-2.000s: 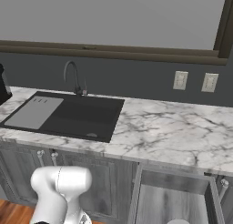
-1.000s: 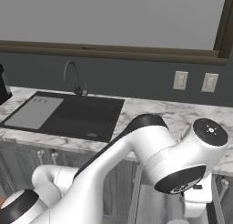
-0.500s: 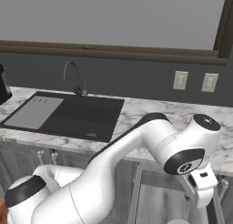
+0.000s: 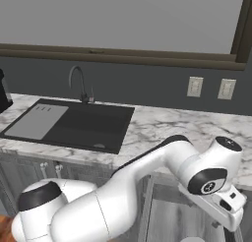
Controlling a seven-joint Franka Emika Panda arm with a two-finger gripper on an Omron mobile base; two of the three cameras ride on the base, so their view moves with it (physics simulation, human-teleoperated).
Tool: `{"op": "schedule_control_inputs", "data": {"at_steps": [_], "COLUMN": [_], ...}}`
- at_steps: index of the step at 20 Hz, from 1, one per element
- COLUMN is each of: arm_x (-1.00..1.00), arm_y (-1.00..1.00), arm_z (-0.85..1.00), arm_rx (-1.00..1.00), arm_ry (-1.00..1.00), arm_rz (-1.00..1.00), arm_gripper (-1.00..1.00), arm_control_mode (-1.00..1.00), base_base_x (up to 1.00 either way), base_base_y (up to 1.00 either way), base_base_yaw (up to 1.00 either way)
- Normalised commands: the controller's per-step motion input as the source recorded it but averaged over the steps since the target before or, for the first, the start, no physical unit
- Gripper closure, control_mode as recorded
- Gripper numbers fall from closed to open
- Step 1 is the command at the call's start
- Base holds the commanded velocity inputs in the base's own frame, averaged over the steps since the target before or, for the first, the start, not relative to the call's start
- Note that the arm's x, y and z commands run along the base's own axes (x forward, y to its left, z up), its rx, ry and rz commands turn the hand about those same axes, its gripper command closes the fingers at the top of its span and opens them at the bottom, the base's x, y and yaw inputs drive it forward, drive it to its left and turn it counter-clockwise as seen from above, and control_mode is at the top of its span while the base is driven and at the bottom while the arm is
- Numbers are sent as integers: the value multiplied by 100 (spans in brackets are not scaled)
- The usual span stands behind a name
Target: Take the pizza cutter from the drawer on the right and place it on the dining counter for cutting.
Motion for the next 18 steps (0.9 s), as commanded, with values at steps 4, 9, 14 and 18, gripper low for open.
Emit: {"op": "schedule_control_inputs", "data": {"at_steps": [4, 9, 14, 18], "arm_x": [0, 0, 0, 0], "arm_y": [-2, -11, -6, 0], "arm_z": [-38, -37, -38, -30], "arm_rx": [0, 0, 0, -2], "arm_ry": [-9, -10, -2, 0], "arm_rz": [35, 43, 40, 21], "arm_gripper": [-100, -100, -100, -100], "arm_control_mode": [-100, -100, -100, -100], "base_base_x": [0, 0, 0, 0], "base_base_y": [0, 0, 0, 0], "base_base_yaw": [0, 0, 0, 0]}}
